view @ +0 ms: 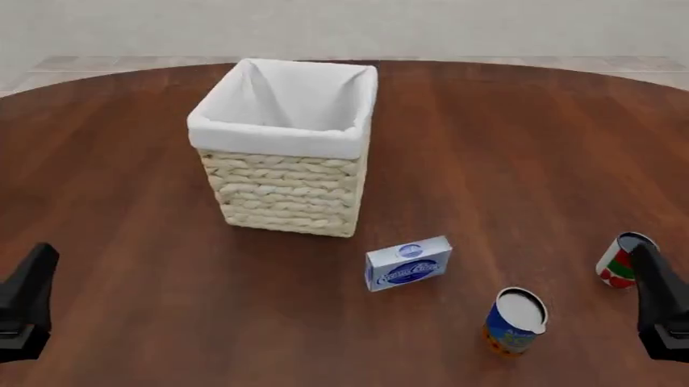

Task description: Pick up the tomato sauce, and put it in the basket.

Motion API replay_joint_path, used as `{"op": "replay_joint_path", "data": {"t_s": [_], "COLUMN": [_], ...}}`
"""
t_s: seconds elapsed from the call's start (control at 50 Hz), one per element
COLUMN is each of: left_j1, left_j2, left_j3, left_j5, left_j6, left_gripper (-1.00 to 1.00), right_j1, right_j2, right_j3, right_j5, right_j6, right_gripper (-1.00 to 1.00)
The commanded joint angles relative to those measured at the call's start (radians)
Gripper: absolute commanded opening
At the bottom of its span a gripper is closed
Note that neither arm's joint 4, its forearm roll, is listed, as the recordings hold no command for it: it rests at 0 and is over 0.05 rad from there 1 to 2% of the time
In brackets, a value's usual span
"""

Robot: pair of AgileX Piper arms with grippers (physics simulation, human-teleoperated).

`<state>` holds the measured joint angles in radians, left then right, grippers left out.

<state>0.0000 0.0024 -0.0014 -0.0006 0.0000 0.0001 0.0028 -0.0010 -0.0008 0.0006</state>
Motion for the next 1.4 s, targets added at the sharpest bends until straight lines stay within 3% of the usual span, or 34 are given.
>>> {"op": "replay_joint_path", "data": {"t_s": [0.02,0.32,0.6,0.68,0.84,0.9,1.12,1.22,1.4], "left_j1": [0.000,0.000,0.000,0.000,0.000,0.000,0.000,0.000,0.000], "left_j2": [0.005,0.005,0.005,0.005,0.005,0.005,0.005,0.005,0.005], "left_j3": [-0.003,-0.003,-0.003,-0.003,-0.003,-0.003,-0.003,-0.003,-0.003], "left_j5": [-0.001,-0.001,-0.001,-0.001,-0.001,-0.001,-0.001,-0.001,-0.001], "left_j6": [0.000,0.000,0.000,0.000,0.000,0.000,0.000,0.000,0.000], "left_gripper": [1.00,1.00,1.00,1.00,1.00,1.00,1.00,1.00,1.00], "right_j1": [0.003,-0.010,-0.141,-0.184,-0.210,-0.246,-0.295,-0.310,-0.327], "right_j2": [0.015,0.103,0.185,0.263,0.306,0.297,0.440,0.510,0.595], "right_j3": [-0.002,0.000,0.001,0.001,-0.054,-0.081,-0.198,-0.231,-0.259], "right_j5": [-0.008,-0.083,-0.118,-0.158,-0.098,-0.066,-0.033,-0.025,0.000], "right_j6": [-0.002,-0.005,-0.054,-0.026,-0.020,-0.070,-0.082,-0.047,-0.034], "right_gripper": [1.00,1.00,1.00,1.00,1.00,1.00,1.00,1.00,1.00]}}
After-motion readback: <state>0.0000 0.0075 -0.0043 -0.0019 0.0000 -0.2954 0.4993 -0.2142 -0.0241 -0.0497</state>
